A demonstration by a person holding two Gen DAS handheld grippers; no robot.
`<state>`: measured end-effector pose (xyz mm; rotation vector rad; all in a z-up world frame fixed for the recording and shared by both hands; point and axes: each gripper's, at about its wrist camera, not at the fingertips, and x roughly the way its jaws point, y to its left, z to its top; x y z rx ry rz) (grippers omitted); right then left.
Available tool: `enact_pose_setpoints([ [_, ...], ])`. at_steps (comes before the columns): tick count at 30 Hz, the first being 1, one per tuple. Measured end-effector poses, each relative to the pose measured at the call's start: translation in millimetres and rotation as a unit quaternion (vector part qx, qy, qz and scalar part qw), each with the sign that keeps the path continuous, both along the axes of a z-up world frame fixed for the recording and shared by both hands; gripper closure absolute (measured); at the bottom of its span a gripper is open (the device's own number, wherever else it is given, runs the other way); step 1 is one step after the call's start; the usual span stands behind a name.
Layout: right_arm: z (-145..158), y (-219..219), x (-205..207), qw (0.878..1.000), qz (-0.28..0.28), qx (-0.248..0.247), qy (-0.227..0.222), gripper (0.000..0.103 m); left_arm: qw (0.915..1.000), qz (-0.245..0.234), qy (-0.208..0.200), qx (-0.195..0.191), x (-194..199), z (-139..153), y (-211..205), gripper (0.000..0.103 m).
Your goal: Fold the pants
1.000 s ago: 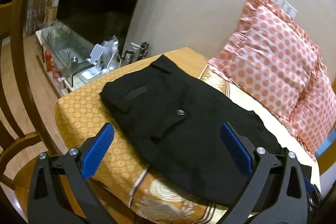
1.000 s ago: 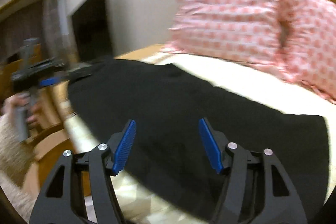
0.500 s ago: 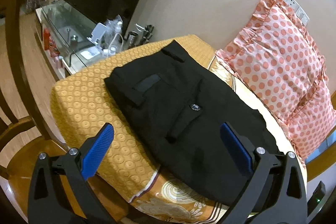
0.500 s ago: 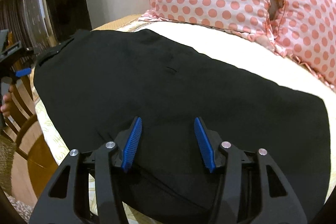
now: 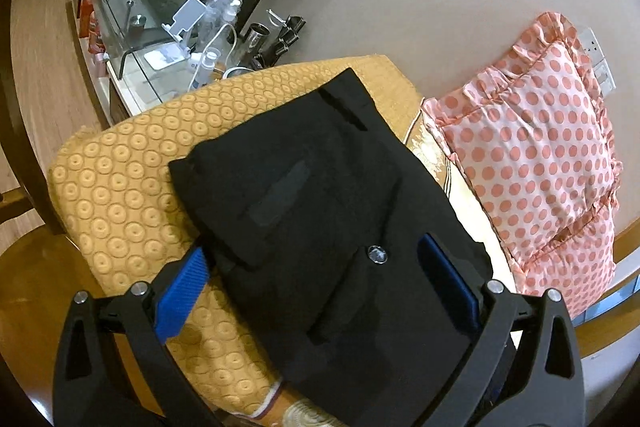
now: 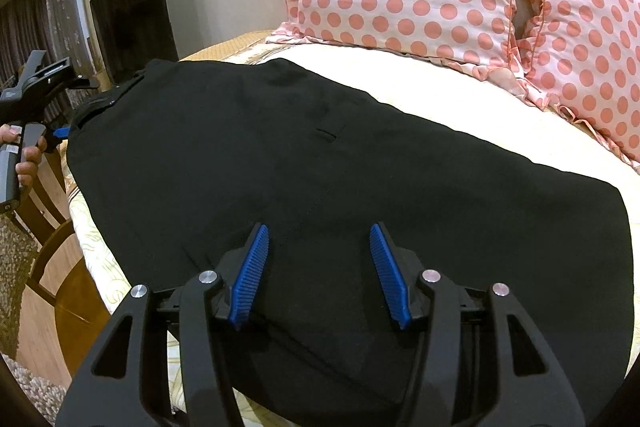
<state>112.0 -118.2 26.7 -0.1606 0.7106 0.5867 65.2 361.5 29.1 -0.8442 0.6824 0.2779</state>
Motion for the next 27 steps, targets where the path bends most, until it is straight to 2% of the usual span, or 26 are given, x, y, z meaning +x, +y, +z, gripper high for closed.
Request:
enact_pose_setpoints([
  [1, 0, 0, 0, 1.0, 0.0, 0.0, 0.0, 0.047, 0.9999, -0.006, -0.006, -0.007, 1, 1, -2, 0.006],
  [2, 0, 0, 0, 1.0, 0.0, 0.0, 0.0, 0.047, 0.9999, -0.008, -0.011, -0.01, 1, 2, -4, 0.015],
  [5, 1, 0, 1, 1.0, 0.001, 0.002, 0.0, 0.047, 0.9991, -0.027, -0.032, 0.01, 0, 13, -14, 0.026],
  [8, 1, -1, 1, 1.0, 0.001, 0.002, 0.0, 0.047, 0.9995, -0.02, -0.019, 0.014, 1, 11, -10, 0.036],
  [11, 1, -1, 1, 1.0, 0.0, 0.002, 0.0, 0.047, 0.9999, -0.008, -0.01, -0.01, 2, 0, 0, 0.035],
  [16, 1, 0, 1, 1.0, 0.0, 0.003, 0.0, 0.047, 0.9999, 0.001, -0.008, -0.006, 5, -4, 1, 0.03],
  [17, 1, -1, 0, 1.0, 0.0, 0.003, 0.0, 0.047, 1.0, 0.005, -0.002, 0.004, 6, -3, -2, 0.037],
  [18, 1, -1, 0, 1.0, 0.0, 0.004, 0.0, 0.047, 0.9997, 0.009, 0.011, 0.02, 9, -2, -5, 0.066],
  [19, 2, -1, 0, 1.0, 0.0, 0.006, 0.001, 0.047, 0.9993, 0.006, 0.018, 0.031, 11, -2, -7, 0.076],
  [21, 2, -1, 1, 1.0, 0.0, 0.01, 0.002, 0.047, 0.9994, 0.002, 0.009, 0.033, 10, 2, -8, 0.085],
  [23, 3, -3, 1, 1.0, -0.003, 0.016, 0.003, 0.043, 0.999, -0.002, 0.001, 0.045, 9, 10, -11, 0.087],
  [25, 4, -6, 2, 1.0, -0.006, 0.029, 0.004, 0.035, 0.9968, -0.011, -0.004, 0.079, 9, 23, -21, 0.089],
  [27, 7, -12, 0, 0.999, -0.007, 0.047, 0.001, 0.035, 0.9937, -0.024, -0.014, 0.108, 10, 38, -35, 0.09],
])
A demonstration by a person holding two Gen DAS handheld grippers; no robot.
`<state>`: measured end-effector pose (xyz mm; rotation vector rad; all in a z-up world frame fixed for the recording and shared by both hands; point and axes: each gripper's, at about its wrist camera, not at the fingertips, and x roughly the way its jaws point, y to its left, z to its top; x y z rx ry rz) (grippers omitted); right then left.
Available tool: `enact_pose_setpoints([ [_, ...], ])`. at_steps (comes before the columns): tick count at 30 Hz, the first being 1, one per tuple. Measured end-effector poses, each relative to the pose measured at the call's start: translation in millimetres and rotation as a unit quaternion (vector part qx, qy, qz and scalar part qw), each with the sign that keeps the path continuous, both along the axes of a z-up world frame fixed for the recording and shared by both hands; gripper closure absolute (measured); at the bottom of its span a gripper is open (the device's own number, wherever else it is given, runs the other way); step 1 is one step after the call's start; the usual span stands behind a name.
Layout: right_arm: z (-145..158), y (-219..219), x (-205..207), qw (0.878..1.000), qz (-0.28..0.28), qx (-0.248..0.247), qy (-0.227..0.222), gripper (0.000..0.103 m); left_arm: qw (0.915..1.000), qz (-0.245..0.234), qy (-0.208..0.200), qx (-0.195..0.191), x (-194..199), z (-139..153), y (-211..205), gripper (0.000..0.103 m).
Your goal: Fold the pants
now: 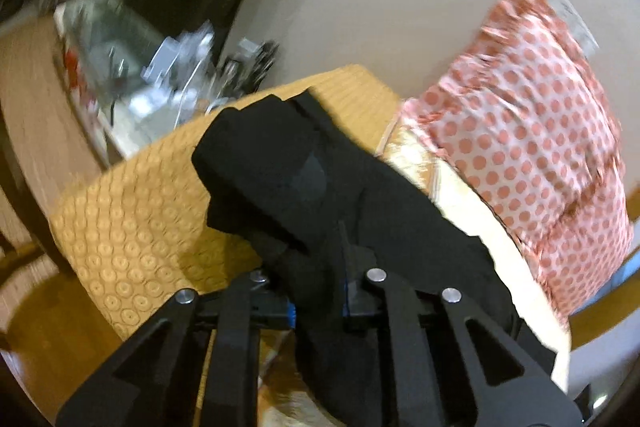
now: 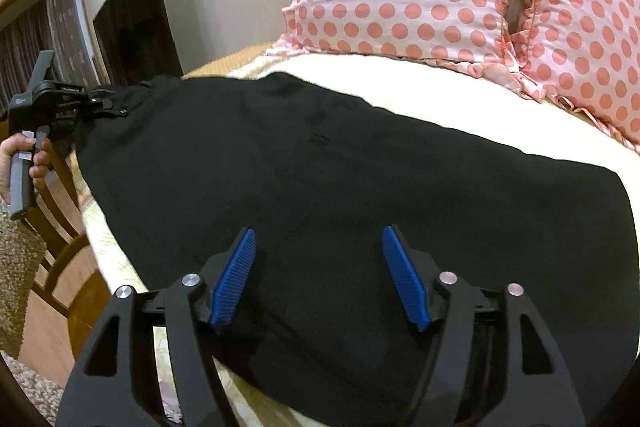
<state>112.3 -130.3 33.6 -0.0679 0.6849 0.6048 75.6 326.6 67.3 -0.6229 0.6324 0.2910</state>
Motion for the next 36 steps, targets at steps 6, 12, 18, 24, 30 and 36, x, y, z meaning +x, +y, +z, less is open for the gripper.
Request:
enact_pose_setpoints([
  [6, 14, -36, -8, 0.998, -0.032, 0.057, -0.027, 0.026, 0.9919, -0.082, -0.055, 0.08, 12, 63, -74, 0.091],
  [12, 18, -81, -10, 0.991, -0.098, 0.083, -0.042, 0.026, 0.9636, -0.218, -0.087, 0.128, 38, 96, -191, 0.093],
  [18, 13, -133, -17, 0.98, -0.168, 0.098, -0.038, 0.026, 0.9188, -0.362, -0.104, 0.119, 56, 92, -312, 0.094],
  [24, 0, -174, -28, 0.969, -0.224, 0.102, -0.026, 0.026, 0.8606, -0.503, -0.026, 0.073, 58, 19, -424, 0.095],
  [30, -9, -199, -34, 0.961, -0.254, 0.103, -0.018, 0.026, 0.8601, -0.506, -0.013, 0.063, 56, -1, -434, 0.096],
  [36, -7, -213, -45, 0.955, -0.278, 0.1, -0.034, 0.025, 0.8527, -0.513, -0.08, 0.053, 42, 42, -457, 0.095],
])
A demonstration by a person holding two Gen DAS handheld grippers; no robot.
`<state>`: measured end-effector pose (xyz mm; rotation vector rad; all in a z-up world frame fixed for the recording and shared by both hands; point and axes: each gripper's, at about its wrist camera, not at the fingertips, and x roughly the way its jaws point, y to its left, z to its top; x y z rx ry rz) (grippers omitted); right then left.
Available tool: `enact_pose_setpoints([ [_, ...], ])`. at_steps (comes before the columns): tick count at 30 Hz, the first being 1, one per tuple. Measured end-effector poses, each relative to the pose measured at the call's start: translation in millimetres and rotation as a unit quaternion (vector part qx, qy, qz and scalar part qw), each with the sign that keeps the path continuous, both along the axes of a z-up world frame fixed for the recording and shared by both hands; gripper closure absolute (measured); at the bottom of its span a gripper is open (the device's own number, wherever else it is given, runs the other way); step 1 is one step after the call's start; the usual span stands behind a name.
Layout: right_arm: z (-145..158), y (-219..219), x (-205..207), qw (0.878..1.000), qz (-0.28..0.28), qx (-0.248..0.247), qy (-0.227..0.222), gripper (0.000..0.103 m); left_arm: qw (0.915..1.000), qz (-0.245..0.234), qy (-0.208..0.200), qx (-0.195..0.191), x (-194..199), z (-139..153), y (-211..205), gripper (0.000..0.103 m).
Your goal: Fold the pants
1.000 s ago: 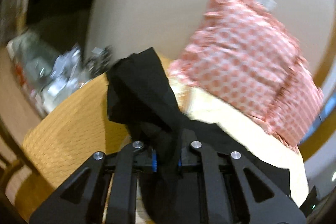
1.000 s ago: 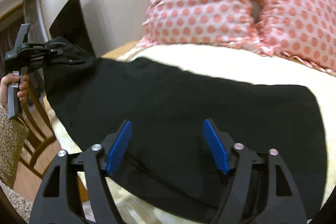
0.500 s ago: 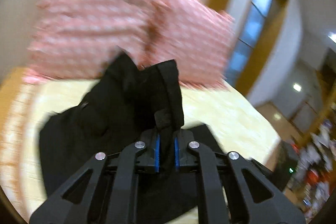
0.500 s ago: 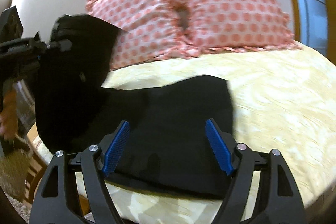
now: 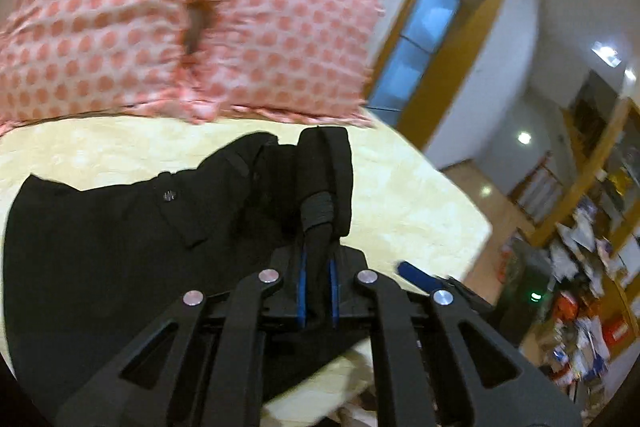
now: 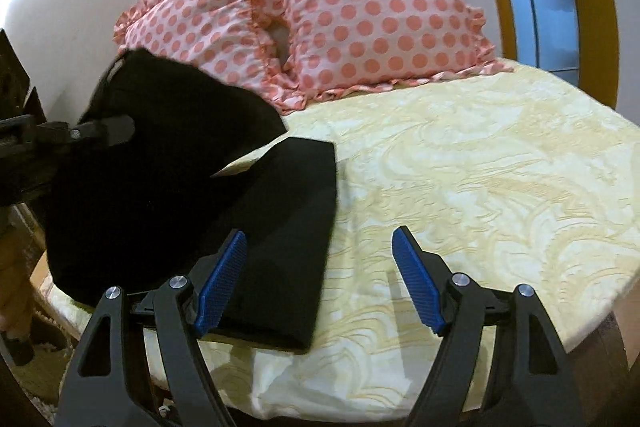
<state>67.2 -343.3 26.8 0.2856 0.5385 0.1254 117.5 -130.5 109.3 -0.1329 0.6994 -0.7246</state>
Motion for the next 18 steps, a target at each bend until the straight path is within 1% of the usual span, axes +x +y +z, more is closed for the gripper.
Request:
enact_pose_setpoints([
  [1, 0, -2, -1, 1.0, -0.005, -0.003, 0.001, 0.025, 0.9999, -0.014, 0.004, 0.005, -1, -5, -8, 0.095],
  [2, -2, -6, -2, 1.0, -0.013, -0.006, 0.004, 0.025, 0.9992, -0.029, 0.013, 0.023, -3, -16, -20, 0.095],
  [3, -2, -8, -3, 1.0, -0.018, -0.006, 0.007, 0.025, 0.9979, -0.035, 0.03, 0.045, -2, -34, -30, 0.095],
  [4, -4, -13, -4, 1.0, -0.026, -0.005, 0.01, 0.025, 0.997, -0.038, 0.043, 0.052, 0, -45, -34, 0.095],
  [5, -3, -16, -5, 0.999, -0.031, -0.004, 0.011, 0.025, 0.9947, -0.046, 0.074, 0.055, 3, -63, -38, 0.094],
  [6, -3, -19, -7, 0.999, -0.036, -0.004, 0.01, 0.025, 0.9942, -0.048, 0.08, 0.054, 1, -70, -39, 0.093],
  [8, 1, -24, -9, 0.999, -0.046, -0.011, 0.005, 0.025, 0.9957, -0.047, 0.057, 0.057, -6, -70, -39, 0.091],
  [10, 8, -28, -11, 0.998, -0.054, -0.014, -0.006, 0.025, 0.9957, -0.061, 0.04, 0.056, -13, -61, -35, 0.077],
  [11, 14, -30, -13, 0.998, -0.058, -0.014, -0.017, 0.025, 0.9952, -0.08, 0.039, 0.042, -19, -57, -32, 0.05],
  [12, 21, -31, -15, 0.998, -0.06, -0.015, -0.031, 0.025, 0.9945, -0.094, 0.036, 0.028, -27, -51, -27, 0.029],
  [13, 28, -31, -17, 0.997, -0.06, -0.017, -0.043, 0.025, 0.9944, -0.099, 0.029, 0.023, -34, -47, -20, 0.021],
  [14, 34, -29, -17, 0.997, -0.058, -0.02, -0.053, 0.025, 0.9944, -0.104, 0.014, 0.017, -43, -38, -11, 0.017],
  [16, 50, -21, -18, 0.996, -0.037, -0.023, -0.08, 0.025, 0.9947, -0.1, -0.015, 0.018, -54, -25, 7, 0.017],
  [17, 55, -15, -17, 0.996, -0.021, -0.021, -0.086, 0.025, 0.9965, -0.07, -0.037, 0.027, -59, -18, 22, 0.013],
  [18, 59, -6, -13, 0.996, 0.004, -0.019, -0.091, 0.025, 0.9971, -0.032, -0.056, 0.039, -62, -15, 36, 0.007],
])
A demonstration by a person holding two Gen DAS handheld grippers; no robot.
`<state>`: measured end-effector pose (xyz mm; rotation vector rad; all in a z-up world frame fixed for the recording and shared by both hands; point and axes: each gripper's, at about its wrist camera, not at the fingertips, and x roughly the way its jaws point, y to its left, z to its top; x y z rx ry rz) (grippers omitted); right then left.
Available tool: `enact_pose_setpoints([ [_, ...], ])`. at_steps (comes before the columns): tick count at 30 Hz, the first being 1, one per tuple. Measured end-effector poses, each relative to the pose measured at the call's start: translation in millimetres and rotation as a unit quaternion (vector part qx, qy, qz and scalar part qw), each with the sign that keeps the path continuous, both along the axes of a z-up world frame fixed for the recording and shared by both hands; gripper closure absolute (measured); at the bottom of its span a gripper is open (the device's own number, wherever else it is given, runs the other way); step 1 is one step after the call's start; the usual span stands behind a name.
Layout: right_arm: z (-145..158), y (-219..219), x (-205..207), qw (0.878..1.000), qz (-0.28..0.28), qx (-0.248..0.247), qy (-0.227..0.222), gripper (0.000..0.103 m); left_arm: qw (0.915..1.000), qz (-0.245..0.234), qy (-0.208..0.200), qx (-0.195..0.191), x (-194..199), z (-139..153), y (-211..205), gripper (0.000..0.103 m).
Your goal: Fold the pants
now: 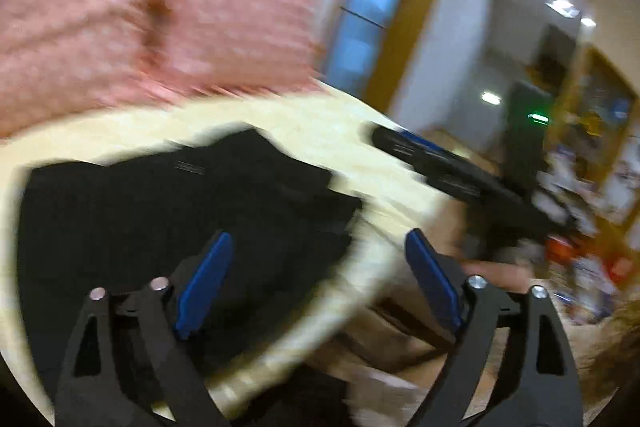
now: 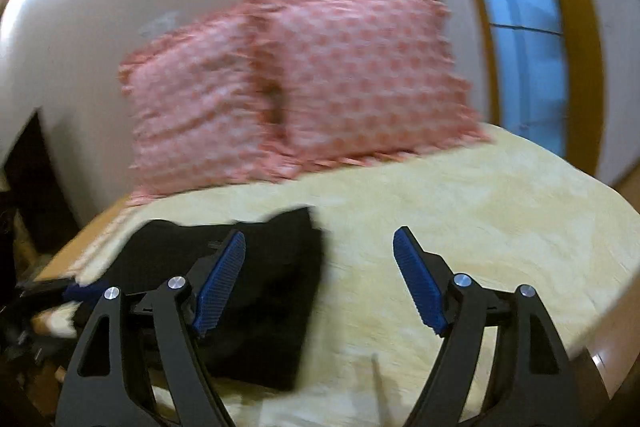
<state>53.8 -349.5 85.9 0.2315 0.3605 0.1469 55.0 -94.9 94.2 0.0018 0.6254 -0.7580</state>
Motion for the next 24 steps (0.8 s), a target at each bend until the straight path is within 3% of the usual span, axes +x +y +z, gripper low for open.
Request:
enact_pose_setpoints([
  [3, 3, 40, 12, 0.996, 0.086, -0.018, -0.001, 0.027, 0.9903, 0.13, -0.028, 0.04, 15, -2, 40, 0.004],
  [5, 0, 66, 24, 0.992, 0.122, -0.04, 0.009, 0.027, 0.9794, 0.192, -0.013, 0.06, 29, -10, 60, 0.004],
  [7, -6, 83, 35, 0.989, 0.136, -0.056, 0.02, 0.027, 0.9736, 0.22, 0.012, 0.061, 40, -19, 72, 0.004],
  [14, -60, 85, 61, 0.978, 0.105, -0.048, 0.174, 0.027, 0.9662, 0.223, 0.113, 0.061, 56, -65, 84, 0.004],
  [19, -62, 89, 48, 0.979, 0.1, -0.067, 0.163, 0.027, 0.9674, 0.223, 0.09, 0.079, 50, -75, 82, 0.003],
  [22, -43, 65, 50, 0.983, 0.116, -0.003, 0.145, 0.027, 0.9709, 0.215, 0.083, 0.064, 47, -62, 84, 0.004],
  [24, -28, 44, 56, 0.986, 0.101, 0.02, 0.129, 0.025, 0.9761, 0.209, 0.043, 0.04, 39, -45, 88, 0.003],
])
